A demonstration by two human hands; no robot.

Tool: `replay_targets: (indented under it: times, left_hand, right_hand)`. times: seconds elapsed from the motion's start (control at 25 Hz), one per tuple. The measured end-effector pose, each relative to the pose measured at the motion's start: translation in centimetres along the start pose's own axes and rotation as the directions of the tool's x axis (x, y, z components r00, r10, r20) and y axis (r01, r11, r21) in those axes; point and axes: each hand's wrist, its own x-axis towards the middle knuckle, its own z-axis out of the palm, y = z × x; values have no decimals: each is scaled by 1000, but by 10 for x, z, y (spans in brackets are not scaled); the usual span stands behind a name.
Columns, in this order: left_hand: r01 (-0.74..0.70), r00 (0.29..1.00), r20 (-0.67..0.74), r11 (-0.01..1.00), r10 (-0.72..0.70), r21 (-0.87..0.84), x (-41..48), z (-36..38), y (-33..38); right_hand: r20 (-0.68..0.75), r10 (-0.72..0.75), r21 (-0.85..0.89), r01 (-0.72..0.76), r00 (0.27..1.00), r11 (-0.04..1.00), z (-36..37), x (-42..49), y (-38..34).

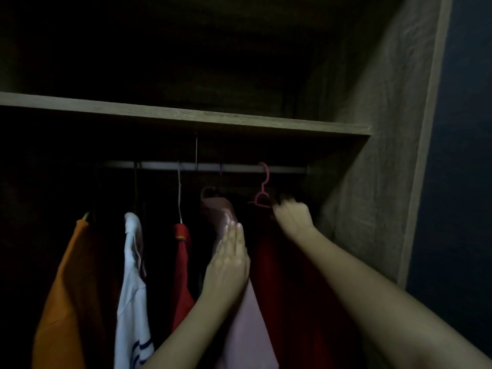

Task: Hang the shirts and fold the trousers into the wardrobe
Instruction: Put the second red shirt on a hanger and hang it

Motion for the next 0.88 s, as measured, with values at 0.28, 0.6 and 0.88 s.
replay_targets:
  times: [0.28,0.6,0.88]
  left_hand:
    - [136,945,-262,963,-196,-231,-107,-42,24]
    - [619,782,-96,785,-616,6,-339,-80,-6]
    - [845,319,141,349,-937,405,-574,-143,-31]
  right_hand:
    - [-467,87,364,102,880,926,9,-86,-7]
    - [-368,-193,671,403,910,623,40,-271,-163]
    - [-278,-627,808,530,728,257,31,-450,-315]
